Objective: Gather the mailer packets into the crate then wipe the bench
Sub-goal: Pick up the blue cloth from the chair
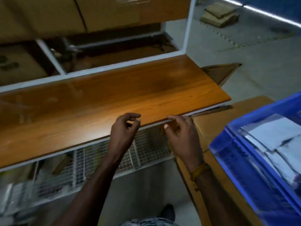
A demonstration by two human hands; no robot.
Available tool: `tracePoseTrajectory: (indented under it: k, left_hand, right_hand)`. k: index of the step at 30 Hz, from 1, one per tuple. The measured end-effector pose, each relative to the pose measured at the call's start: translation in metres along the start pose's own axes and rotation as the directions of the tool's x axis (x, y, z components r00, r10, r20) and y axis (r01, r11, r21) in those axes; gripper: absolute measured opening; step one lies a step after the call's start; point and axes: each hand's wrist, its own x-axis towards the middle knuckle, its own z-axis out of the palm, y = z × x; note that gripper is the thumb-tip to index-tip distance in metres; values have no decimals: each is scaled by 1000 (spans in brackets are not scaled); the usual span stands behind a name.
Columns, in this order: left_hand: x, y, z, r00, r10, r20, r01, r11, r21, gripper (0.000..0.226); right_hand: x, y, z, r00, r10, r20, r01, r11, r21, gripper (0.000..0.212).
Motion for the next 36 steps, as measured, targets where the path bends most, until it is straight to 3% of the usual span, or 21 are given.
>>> tracePoseTrajectory:
  k: [7,14,24,36]
  left_hand:
    - [-88,-78,-140,940,-154,-304,164,986,5,14]
    - [-209,-145,-250,803,-312,-507,313,946,-87,14]
    - [-323,-219,-356,478,-445,-757,469,858,-208,14]
    - [-330,-328,-461,129,-565,-815,630,682,-373,20]
  right_hand:
    - [-58,-98,115,945,-217,247,209,976,56,31]
    - [-165,-186,224,781,-393,485,339,920,198,30]
    - [-269,-271,354,455,-540,708,491,816,306,30]
    - [-292,-354,536,140,-586,798,504,736,452,30]
